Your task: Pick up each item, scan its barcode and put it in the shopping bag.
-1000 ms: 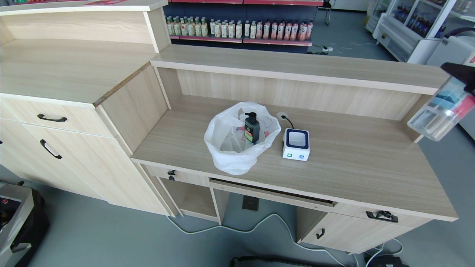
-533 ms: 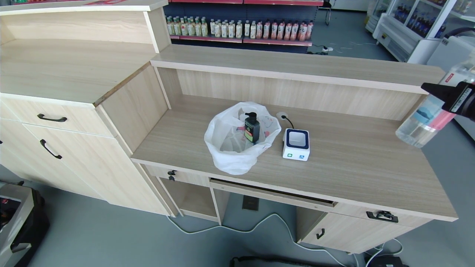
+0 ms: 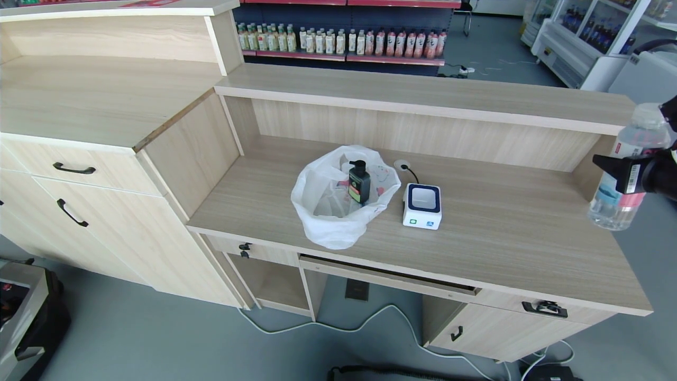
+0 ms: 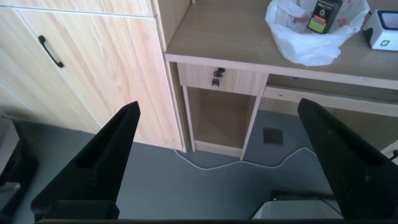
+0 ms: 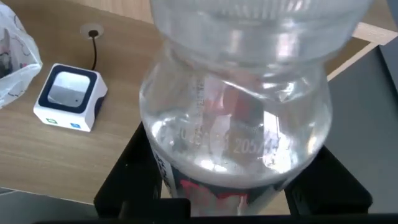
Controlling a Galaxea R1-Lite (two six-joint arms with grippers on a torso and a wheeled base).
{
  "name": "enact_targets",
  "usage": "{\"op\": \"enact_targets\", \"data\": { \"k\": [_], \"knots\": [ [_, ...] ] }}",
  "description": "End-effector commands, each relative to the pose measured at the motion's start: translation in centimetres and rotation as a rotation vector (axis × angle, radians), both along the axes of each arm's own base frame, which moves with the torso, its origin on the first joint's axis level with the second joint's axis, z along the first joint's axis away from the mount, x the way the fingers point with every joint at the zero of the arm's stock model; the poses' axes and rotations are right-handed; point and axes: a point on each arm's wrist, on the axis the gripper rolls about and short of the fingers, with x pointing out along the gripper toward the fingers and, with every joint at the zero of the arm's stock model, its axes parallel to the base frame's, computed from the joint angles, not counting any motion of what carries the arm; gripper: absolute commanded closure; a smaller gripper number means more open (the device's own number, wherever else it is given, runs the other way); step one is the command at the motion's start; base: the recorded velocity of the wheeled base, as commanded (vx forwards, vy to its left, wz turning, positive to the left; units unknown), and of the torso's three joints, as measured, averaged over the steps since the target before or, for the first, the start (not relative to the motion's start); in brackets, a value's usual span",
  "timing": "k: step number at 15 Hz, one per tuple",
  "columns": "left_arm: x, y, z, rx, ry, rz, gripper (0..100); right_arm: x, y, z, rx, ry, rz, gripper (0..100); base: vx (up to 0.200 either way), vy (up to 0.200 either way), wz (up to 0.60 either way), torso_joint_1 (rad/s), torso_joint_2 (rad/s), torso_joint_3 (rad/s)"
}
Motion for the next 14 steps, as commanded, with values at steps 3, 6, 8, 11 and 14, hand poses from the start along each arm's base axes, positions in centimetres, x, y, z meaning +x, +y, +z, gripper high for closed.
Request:
{"op": "enact_targets", "data": {
  "k": [3, 6, 8, 11, 14],
  "knots": [
    [0.0, 0.0, 0.0, 0.0, -0.001, 0.0, 0, 1.3, -0.1, -0.8, -0.018, 0.036, 0.02, 100, 0.0, 0.0, 0.0, 0.0, 0.0, 0.0],
    [0.0, 0.0, 0.0, 0.0, -0.001, 0.0, 0, 1.8, 0.1, -1.0, -0.058, 0.048, 0.054, 100, 0.0, 0.0, 0.6, 0.001, 0.01, 0.002],
    [0.0, 0.0, 0.0, 0.0, -0.001, 0.002, 0, 2.8, 0.6, -1.4, -0.099, 0.06, 0.083, 100, 0.0, 0.0, 0.6, 0.002, 0.0, 0.002],
    [0.0, 0.0, 0.0, 0.0, -0.001, 0.0, 0, 5.5, 0.7, -3.1, -0.233, 0.069, 0.136, 100, 0.0, 0.0, 0.2, 0.004, 0.0, 0.001],
    [0.0, 0.0, 0.0, 0.0, -0.001, 0.0, 0, 8.9, 0.4, -6.0, -0.424, 0.008, 0.258, 100, 0.0, 0.0, 0.0, 0.0, 0.0, 0.0]
  ]
}}
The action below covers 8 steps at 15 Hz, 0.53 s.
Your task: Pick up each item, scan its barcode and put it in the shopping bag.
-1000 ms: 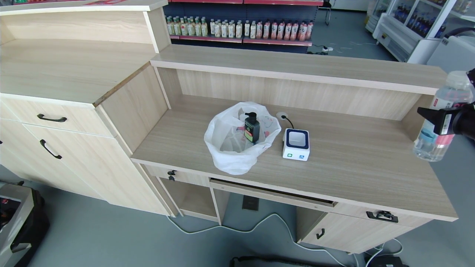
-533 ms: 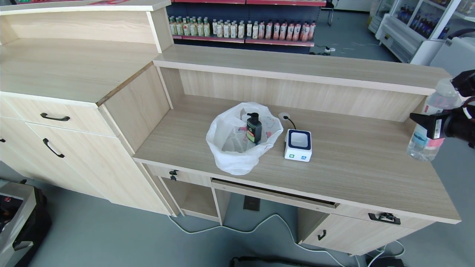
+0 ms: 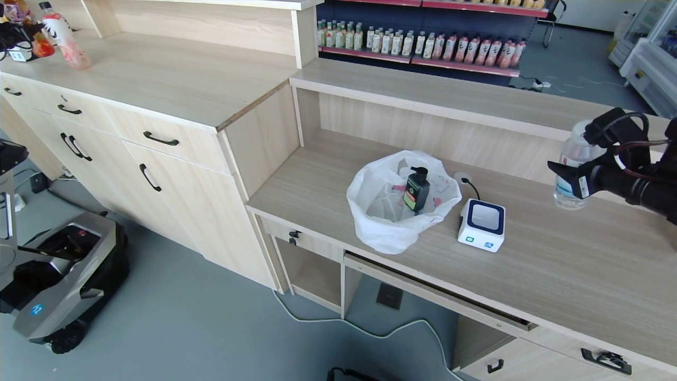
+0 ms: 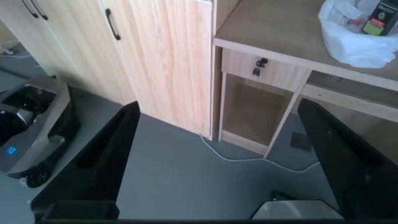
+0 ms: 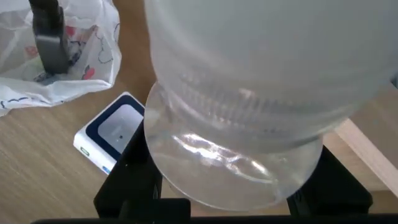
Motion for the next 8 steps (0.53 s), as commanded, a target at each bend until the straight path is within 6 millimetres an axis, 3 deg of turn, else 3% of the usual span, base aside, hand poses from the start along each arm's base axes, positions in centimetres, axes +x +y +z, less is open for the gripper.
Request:
{"op": "enact_targets", "data": {
  "k": [1, 4, 8],
  "knots": [
    [0.0, 0.0, 0.0, 0.0, -0.001, 0.002, 0, 3.8, -0.2, -3.8, -0.107, -0.012, 0.143, 100, 0.0, 0.0, 0.0, 0.0, 0.0, 0.0],
    [0.0, 0.0, 0.0, 0.0, -0.001, 0.0, 0, 6.5, -0.2, -5.5, -0.309, -0.126, 0.35, 100, 0.0, 0.0, 0.0, 0.0, 0.0, 0.0],
    [0.0, 0.0, 0.0, 0.0, -0.001, 0.0, 0, 9.0, 0.8, -6.4, -0.429, -0.22, 0.545, 100, 0.0, 0.0, 0.0, 0.0, 0.0, 0.0]
  ]
}}
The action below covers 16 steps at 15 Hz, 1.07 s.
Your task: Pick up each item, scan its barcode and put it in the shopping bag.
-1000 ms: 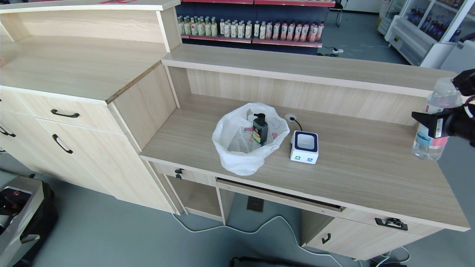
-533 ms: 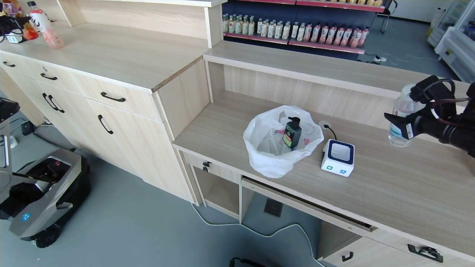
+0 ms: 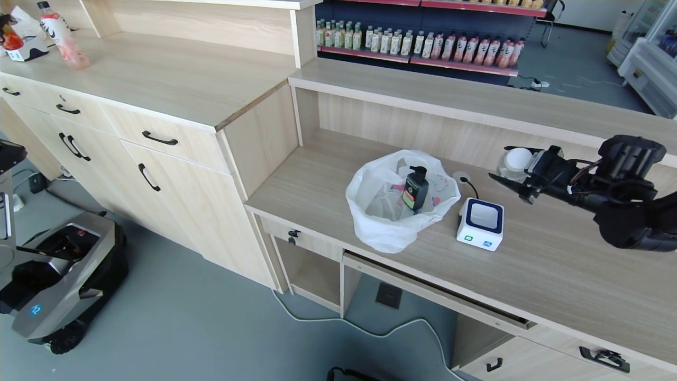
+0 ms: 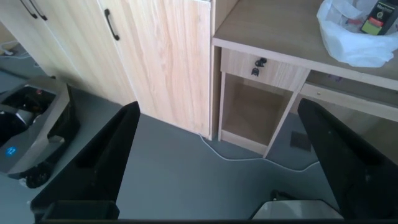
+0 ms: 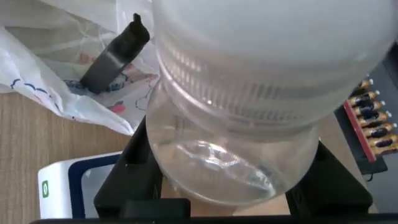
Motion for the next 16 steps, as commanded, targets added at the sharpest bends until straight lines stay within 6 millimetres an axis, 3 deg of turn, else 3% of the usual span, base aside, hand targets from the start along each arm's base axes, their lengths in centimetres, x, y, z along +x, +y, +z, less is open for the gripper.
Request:
{"op": "enact_targets", "data": {
  "k": [1, 5, 16],
  "knots": [
    [0.0, 0.0, 0.0, 0.0, -0.001, 0.002, 0, 1.8, 0.0, -2.5, -0.046, 0.006, 0.046, 100, 0.0, 0.0, 0.0, 0.0, 0.0, 0.0],
    [0.0, 0.0, 0.0, 0.0, -0.001, 0.0, 0, 2.2, -0.2, -4.1, -0.139, -0.034, 0.125, 100, 0.0, 0.0, 0.0, 0.0, 0.0, 0.0],
    [0.0, 0.0, 0.0, 0.0, -0.001, 0.0, 0, 1.8, -0.8, -5.4, -0.355, -0.174, 0.168, 100, 0.0, 0.0, 0.0, 0.0, 0.0, 0.0]
  ]
}}
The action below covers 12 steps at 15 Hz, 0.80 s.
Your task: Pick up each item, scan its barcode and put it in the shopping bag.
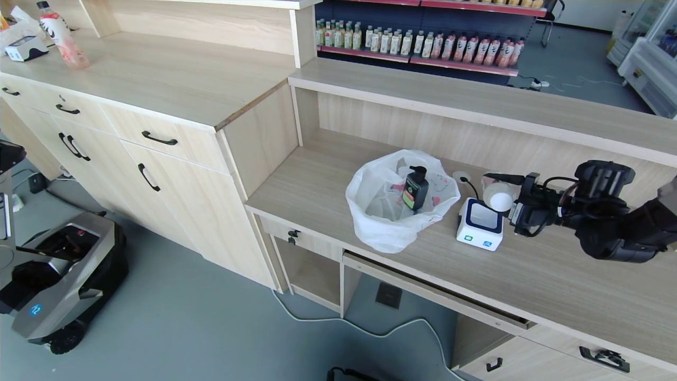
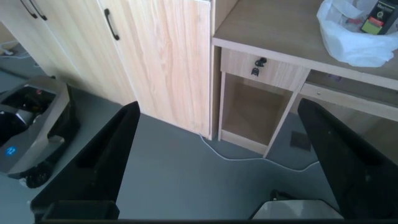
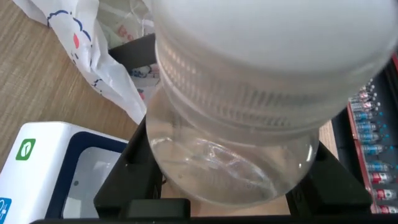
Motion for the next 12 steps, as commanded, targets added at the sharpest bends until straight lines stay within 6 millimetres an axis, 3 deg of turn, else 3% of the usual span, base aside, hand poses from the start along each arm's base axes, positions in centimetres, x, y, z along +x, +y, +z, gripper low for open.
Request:
{"op": "enact_targets", "data": {
  "k": [1, 8, 12],
  "knots": [
    [0.0, 0.0, 0.0, 0.0, -0.001, 0.002, 0, 0.0, -0.1, -0.4, -0.01, -0.001, -0.001, 100, 0.0, 0.0, 0.0, 0.0, 0.0, 0.0],
    [0.0, 0.0, 0.0, 0.0, -0.001, 0.0, 0, 0.7, -1.6, -3.4, -0.074, -0.013, 0.018, 100, 0.0, 0.0, 0.0, 0.0, 0.0, 0.0],
    [0.0, 0.0, 0.0, 0.0, -0.001, 0.002, 0, 0.8, -1.6, -3.7, -0.082, -0.019, 0.022, 100, 0.0, 0.0, 0.0, 0.0, 0.0, 0.0]
  ]
}}
